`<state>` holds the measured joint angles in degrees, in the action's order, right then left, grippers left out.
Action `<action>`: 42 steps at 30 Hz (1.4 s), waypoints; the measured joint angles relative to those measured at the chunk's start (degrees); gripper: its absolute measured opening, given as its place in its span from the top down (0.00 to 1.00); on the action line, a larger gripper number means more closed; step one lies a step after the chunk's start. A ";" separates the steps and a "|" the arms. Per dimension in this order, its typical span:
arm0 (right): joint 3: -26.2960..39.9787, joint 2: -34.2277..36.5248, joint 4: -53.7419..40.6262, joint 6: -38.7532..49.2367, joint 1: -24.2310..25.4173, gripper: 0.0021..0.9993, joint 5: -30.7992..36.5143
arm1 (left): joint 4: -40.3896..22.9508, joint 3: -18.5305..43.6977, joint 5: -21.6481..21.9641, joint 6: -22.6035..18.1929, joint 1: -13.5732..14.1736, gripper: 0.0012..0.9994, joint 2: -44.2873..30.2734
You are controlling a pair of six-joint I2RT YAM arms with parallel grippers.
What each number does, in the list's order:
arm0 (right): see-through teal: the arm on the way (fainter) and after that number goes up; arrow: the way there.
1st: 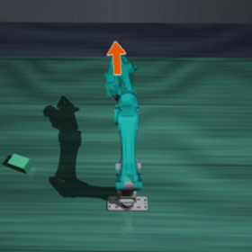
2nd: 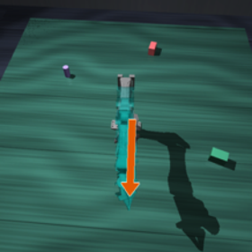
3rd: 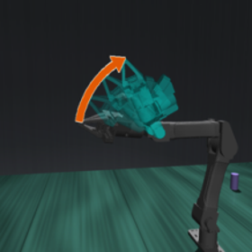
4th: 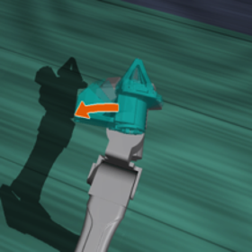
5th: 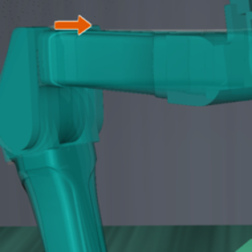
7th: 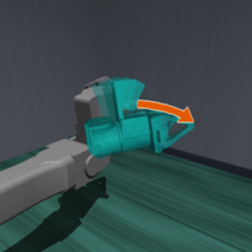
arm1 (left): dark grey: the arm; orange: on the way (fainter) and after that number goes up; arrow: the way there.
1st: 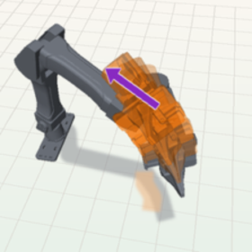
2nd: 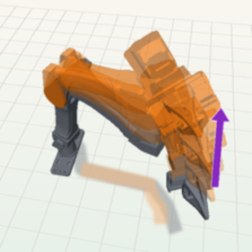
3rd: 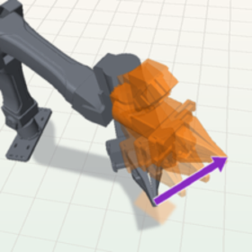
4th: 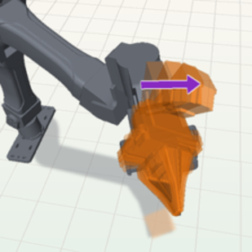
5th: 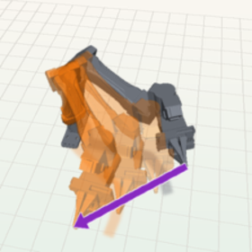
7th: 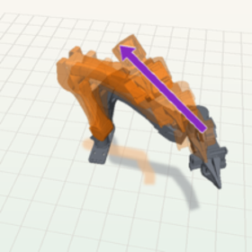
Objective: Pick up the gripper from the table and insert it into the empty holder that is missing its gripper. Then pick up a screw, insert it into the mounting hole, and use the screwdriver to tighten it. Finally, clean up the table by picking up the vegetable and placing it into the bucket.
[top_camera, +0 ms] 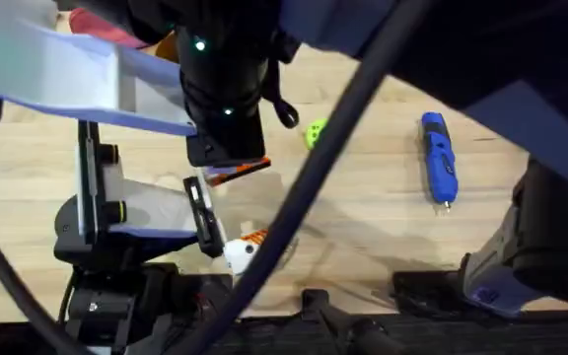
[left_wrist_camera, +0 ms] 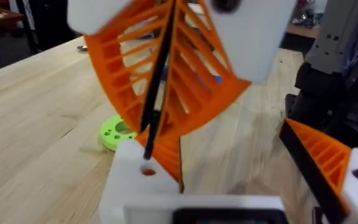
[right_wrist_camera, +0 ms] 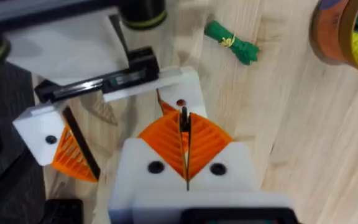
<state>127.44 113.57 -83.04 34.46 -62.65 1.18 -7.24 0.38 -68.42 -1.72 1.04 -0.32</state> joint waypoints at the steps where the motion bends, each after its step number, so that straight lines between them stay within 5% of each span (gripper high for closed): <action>1: 0.00 -0.17 -0.15 -0.24 0.00 1.00 -0.01 | -0.01 0.02 0.00 0.00 0.00 0.01 0.00; 42: 0.07 -0.58 -0.72 -2.83 0.00 1.00 -2.63 | 0.00 0.00 0.00 0.00 0.00 0.01 0.00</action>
<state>127.50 112.99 -83.77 31.63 -62.65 -1.45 -7.24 0.38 -68.42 -1.72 1.04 -0.32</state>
